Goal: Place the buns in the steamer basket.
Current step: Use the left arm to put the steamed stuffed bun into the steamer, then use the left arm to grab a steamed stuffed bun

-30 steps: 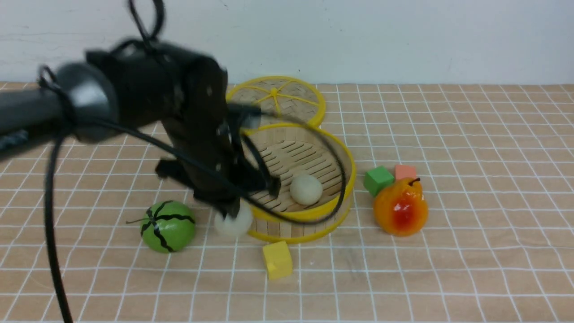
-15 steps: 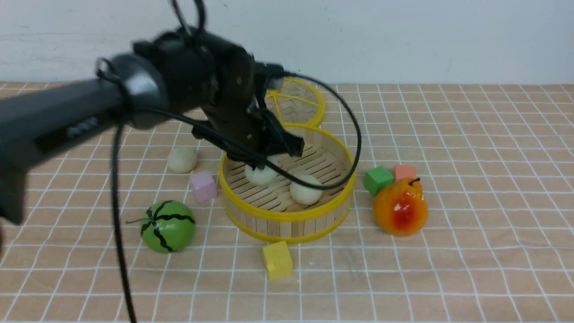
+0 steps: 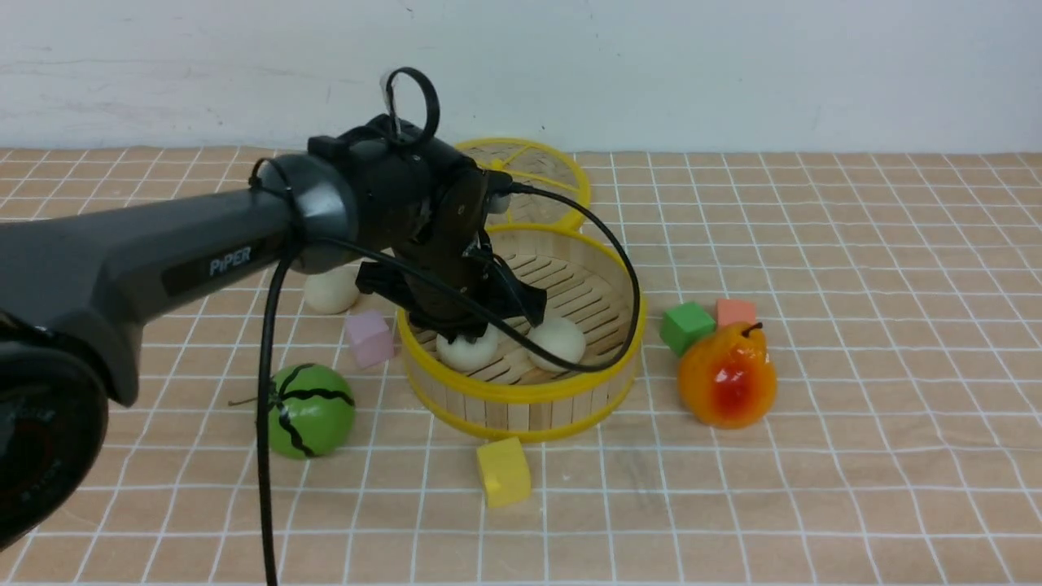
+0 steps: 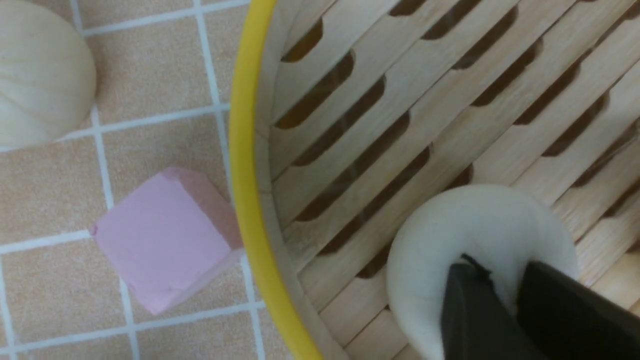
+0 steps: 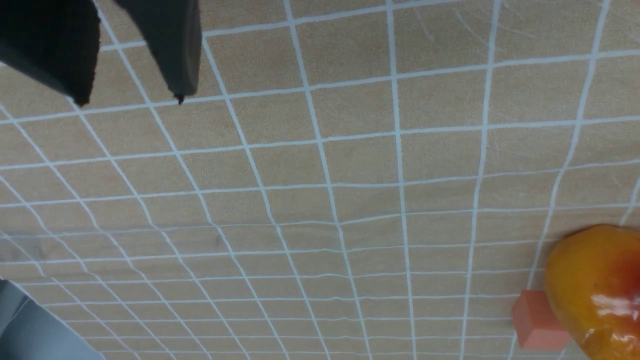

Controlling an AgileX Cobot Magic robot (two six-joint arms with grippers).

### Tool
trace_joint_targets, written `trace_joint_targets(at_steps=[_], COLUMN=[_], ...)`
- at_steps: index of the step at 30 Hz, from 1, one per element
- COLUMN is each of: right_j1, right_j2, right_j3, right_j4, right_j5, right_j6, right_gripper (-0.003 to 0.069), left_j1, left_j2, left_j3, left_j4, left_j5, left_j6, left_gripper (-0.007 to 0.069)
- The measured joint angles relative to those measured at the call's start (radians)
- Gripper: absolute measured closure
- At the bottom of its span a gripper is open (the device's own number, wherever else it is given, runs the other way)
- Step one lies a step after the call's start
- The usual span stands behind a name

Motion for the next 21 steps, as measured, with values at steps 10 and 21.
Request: trace_joint_targets(at_steps=[10, 21], right_j1=[0.000, 0.000], right_j2=[0.000, 0.000], right_j3=[0.000, 0.000], right_j4=[0.000, 0.000], right_j5=[0.000, 0.000], right_j6=[0.000, 0.000], right_gripper=[0.0418, 0.0418], left_j1=[-0.025, -0.024], left_j2=[0.000, -0.131], left_j3=[-0.042, -0.104], left_j4=[-0.008, 0.024], left_j5=[0.097, 0.172], left_j6=[0.013, 0.067], left_gripper=[0.0265, 0.0282])
